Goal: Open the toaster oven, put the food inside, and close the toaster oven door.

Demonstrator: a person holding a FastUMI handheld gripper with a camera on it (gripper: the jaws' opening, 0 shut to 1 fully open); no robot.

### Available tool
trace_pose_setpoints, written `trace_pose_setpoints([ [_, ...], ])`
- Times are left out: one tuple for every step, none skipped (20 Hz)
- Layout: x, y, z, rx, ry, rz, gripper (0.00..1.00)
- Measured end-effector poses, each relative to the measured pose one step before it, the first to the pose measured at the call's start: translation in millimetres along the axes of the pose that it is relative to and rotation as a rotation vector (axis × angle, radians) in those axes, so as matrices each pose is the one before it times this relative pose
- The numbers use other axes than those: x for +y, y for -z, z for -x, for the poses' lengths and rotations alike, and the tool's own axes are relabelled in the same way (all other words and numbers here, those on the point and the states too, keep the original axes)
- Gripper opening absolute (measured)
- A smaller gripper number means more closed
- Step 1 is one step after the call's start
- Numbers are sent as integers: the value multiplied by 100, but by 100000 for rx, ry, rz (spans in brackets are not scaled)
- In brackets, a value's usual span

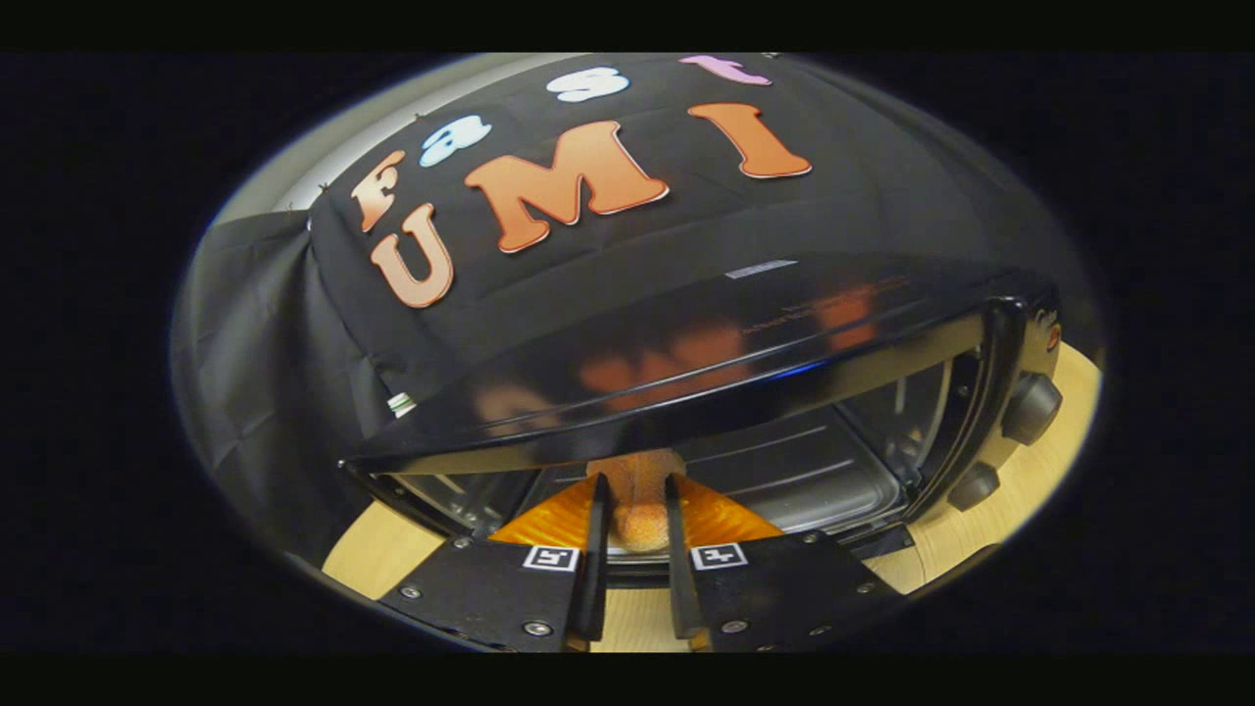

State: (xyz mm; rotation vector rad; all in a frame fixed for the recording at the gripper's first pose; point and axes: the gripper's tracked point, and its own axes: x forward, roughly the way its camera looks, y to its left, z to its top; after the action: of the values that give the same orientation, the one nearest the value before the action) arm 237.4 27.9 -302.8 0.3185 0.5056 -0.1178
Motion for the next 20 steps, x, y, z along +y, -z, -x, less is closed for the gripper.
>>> trace_pose_setpoints([
  [-442,147,-314,-193,2155,2169,27],
  [-81,167,-262,453,623,1621,27],
  [177,315,50,1190,-260,1135,30],
  [207,188,84,875,-327,1013,41],
  [-278,57,-6,-63,1562,2028,47],
  [-303,201,-221,198,1479,2493,56],
  [-51,-319,649,-895,170,1596,66],
  [127,-483,336,-1456,-497,982,75],
  [94,-522,363,-1943,-698,1028,78],
  [-30,-470,521,-1022,-57,495,84],
  [-47,-211,672,-453,16,153,86],
  [-74,-200,818,85,313,629,89],
  [-132,7,846,134,772,863,90],
  [-27,-120,1104,-137,-277,759,90],
  [134,-225,1384,-629,-855,190,90],
  [107,-139,1221,-177,-1374,131,91],
  [180,-30,1181,-18,-1298,272,91],
  [18,-110,1276,-430,-1074,352,91],
  [-189,-308,1255,-664,-794,664,91],
  [-178,-235,1271,-781,-392,628,91],
])
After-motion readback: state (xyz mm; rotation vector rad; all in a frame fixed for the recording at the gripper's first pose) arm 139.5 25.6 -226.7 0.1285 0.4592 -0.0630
